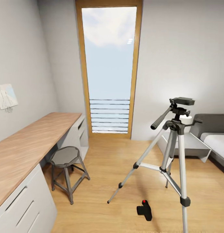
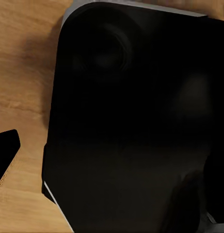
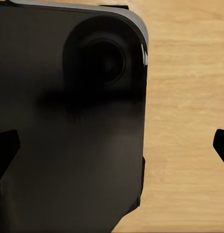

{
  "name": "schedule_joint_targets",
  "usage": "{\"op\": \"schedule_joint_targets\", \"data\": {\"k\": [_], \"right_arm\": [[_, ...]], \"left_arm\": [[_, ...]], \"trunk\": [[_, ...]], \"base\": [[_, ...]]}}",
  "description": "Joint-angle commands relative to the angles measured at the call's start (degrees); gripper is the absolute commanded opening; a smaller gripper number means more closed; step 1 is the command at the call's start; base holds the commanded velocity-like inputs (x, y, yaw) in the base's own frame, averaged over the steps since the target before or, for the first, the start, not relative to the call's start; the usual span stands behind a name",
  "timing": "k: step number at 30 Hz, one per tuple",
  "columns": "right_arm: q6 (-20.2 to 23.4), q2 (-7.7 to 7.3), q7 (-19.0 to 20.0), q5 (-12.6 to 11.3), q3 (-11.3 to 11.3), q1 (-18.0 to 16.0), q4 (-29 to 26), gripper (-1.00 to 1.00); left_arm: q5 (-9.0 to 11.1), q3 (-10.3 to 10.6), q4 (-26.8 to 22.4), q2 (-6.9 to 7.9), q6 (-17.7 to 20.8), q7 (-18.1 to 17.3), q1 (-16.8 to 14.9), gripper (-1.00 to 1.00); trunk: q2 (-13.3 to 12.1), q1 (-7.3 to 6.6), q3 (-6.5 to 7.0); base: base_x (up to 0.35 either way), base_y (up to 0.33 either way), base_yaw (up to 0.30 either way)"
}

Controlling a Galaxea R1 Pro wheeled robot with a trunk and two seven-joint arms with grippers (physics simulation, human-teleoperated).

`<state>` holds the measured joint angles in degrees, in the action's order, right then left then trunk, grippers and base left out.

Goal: Attach the digital camera to the camera tripod in the bedroom.

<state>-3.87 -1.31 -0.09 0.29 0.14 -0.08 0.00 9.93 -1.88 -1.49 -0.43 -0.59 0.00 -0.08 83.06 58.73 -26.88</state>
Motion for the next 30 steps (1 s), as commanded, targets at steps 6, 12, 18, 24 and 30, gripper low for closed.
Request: {"op": "schedule_joint_targets", "data": {"k": [6, 12, 18, 24, 30], "right_arm": [[-0.2, 0.07, 0.0, 0.1, 0.0, 0.0, 0.0, 1.0], [-0.2, 0.08, 0.0, 0.1, 0.0, 0.0, 0.0, 1.0], [-0.2, 0.08, 0.0, 0.1, 0.0, 0.0, 0.0, 1.0], [-0.2, 0.16, 0.0, 0.1, 0.0, 0.0, 0.0, 1.0], [-0.2, 0.17, 0.0, 0.1, 0.0, 0.0, 0.0, 1.0]], "left_arm": [[0.7, -0.2, 0.1, -0.01, -3.6, 0.1, 0.0, 1.0], [0.8, -0.2, 0.2, -0.01, -4.3, 0.1, 0.0, 1.0], [0.8, -0.2, 0.2, 0.04, -4.4, 0.1, 0.0, 1.0], [0.8, -0.2, 0.2, 0.2, -4.5, 0.1, 0.0, 1.0], [0.8, -0.2, 0.2, 0.25, -4.5, 0.1, 0.0, 1.0]], "trunk": [[0.0, 0.0, -0.05], [0.0, 0.0, -0.05], [0.0, 0.0, -0.05], [0.0, 0.0, -0.05], [0.0, 0.0, -0.05]], "base": [[0.0, 0.0, -0.285], [0.0, 0.0, -0.285], [0.0, 0.0, -0.285], [0.0, 0.0, -0.285], [0.0, 0.0, -0.284]]}}
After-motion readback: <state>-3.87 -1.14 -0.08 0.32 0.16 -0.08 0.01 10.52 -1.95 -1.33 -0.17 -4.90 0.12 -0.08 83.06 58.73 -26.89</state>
